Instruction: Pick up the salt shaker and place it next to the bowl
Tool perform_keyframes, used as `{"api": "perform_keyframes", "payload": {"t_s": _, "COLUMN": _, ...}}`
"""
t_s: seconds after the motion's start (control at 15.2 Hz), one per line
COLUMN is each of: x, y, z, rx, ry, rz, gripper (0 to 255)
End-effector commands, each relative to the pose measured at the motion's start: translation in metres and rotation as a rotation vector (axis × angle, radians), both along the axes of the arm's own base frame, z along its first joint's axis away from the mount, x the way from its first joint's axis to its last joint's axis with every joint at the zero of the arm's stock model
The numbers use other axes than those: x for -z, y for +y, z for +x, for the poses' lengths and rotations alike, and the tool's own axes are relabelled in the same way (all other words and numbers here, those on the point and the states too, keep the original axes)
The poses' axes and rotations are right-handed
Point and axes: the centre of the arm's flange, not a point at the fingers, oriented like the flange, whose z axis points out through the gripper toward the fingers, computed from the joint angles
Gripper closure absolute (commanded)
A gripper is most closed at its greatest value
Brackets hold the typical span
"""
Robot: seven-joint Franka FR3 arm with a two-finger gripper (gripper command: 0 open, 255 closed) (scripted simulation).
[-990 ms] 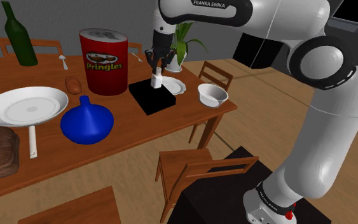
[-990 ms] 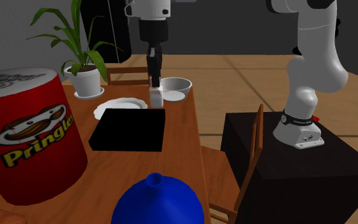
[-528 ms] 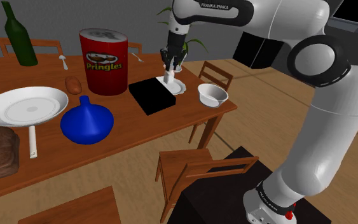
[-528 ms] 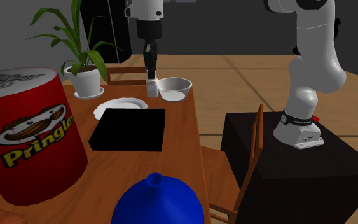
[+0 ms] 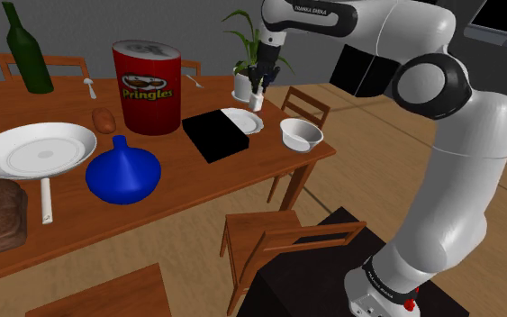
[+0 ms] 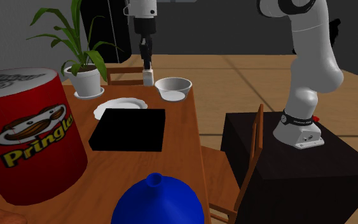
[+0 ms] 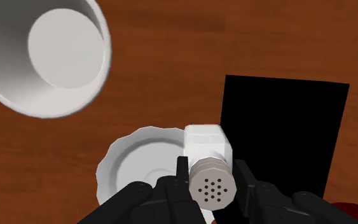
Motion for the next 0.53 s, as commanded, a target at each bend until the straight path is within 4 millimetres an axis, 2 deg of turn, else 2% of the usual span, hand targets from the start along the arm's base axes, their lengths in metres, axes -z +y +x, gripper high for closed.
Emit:
{"api": "perform_keyframes", "payload": {"t_s": 0.0, "x": -0.001, "y": -0.028, "z": 0.004, "rx": -0.001, "ry": 0.000, "rz": 0.000, "gripper": 255}}
{"api": "perform_keyframes", "payload": {"t_s": 0.46, "x": -0.002, "y": -0.118, "z": 0.024, "rx": -0.001, "ry": 0.000, "rz": 0.000, "gripper": 255}}
